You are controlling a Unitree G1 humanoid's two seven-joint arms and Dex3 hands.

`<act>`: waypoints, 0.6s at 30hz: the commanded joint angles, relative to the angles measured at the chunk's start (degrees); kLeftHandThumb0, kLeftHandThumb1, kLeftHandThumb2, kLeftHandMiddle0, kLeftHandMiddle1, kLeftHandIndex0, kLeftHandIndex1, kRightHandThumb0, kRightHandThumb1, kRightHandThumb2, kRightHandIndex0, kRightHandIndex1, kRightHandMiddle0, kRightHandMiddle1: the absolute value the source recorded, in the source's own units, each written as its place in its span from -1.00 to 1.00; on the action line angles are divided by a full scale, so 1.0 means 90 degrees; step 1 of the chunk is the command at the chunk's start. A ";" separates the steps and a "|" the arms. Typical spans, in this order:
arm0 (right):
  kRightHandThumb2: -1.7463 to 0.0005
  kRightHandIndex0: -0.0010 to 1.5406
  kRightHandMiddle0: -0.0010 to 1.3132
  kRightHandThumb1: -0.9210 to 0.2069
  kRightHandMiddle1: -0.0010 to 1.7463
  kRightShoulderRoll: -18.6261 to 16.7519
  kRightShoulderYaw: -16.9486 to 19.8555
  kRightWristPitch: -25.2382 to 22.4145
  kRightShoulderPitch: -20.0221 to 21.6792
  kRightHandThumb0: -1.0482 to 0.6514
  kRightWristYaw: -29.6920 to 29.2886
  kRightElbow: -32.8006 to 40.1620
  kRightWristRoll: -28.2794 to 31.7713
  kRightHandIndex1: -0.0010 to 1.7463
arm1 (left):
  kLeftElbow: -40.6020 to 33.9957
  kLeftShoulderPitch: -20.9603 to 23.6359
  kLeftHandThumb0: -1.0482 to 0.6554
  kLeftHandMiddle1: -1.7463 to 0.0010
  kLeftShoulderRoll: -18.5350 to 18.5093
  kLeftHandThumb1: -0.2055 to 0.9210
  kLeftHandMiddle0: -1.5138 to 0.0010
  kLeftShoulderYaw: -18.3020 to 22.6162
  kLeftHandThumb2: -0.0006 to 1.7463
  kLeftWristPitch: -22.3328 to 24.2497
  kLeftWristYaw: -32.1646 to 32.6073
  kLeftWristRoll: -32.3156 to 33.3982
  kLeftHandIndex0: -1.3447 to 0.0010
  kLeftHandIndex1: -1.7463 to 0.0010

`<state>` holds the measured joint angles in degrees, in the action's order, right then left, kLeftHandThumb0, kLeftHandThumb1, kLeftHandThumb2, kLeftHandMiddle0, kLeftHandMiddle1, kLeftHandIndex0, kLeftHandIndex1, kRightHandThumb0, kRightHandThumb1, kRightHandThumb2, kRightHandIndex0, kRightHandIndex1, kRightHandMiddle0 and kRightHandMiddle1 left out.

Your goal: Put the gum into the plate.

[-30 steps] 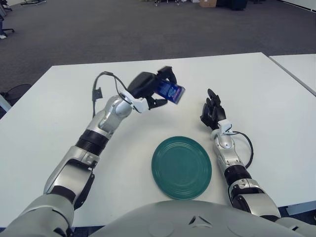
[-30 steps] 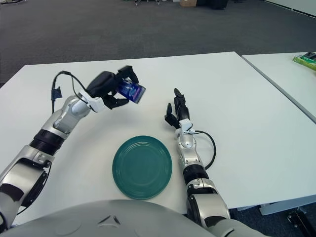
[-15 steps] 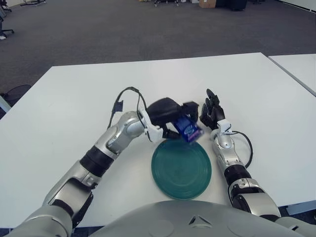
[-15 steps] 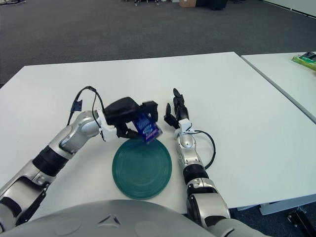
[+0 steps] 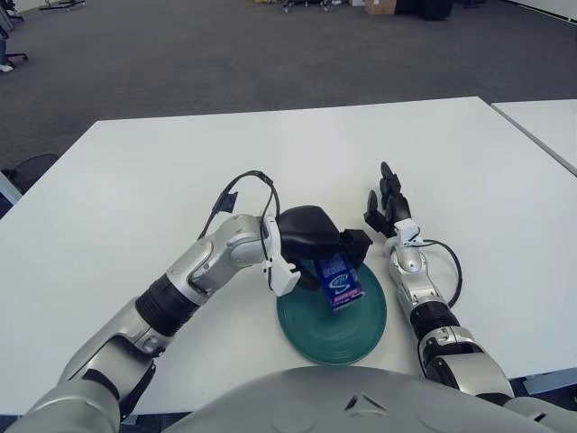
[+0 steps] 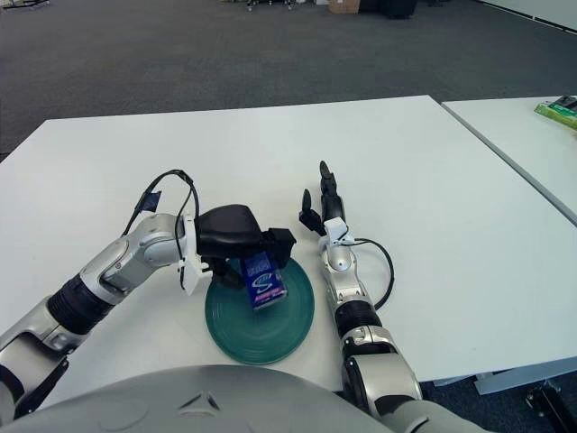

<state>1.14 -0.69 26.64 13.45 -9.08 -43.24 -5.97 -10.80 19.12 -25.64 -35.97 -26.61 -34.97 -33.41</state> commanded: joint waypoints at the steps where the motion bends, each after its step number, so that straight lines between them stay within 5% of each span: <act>1: -0.03 -0.97 -1.00 -1.00 -1.00 -0.0093 -0.0035 -0.0784 -0.1320 -0.77 0.0006 -0.0843 -0.0032 -1.00 | 0.0026 0.0302 -0.28 -1.00 -0.0054 0.18 -0.47 -0.0237 0.30 -0.0126 -0.0406 -0.0241 0.25 -1.00; 10: -0.01 -1.00 -0.97 -1.00 -0.99 -0.0089 0.0075 -0.0965 -0.1075 -0.76 0.0041 -0.1208 0.0078 -1.00 | -0.0038 0.0486 -0.26 -1.00 -0.0069 0.29 -0.40 -0.0428 0.21 -0.0006 -0.1177 -0.0145 0.32 -1.00; 18: 0.01 -1.00 -0.99 -1.00 -0.99 -0.0104 0.0085 -0.1110 -0.1027 -0.76 0.0008 -0.1222 0.0061 -1.00 | 0.0018 0.0383 -0.26 -1.00 -0.0054 0.32 -0.37 -0.0436 0.19 -0.0135 -0.1161 -0.0380 0.34 -1.00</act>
<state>0.95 -0.24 26.46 13.38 -9.01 -43.09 -5.59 -10.92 21.29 -25.48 -39.62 -27.34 -44.85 -35.12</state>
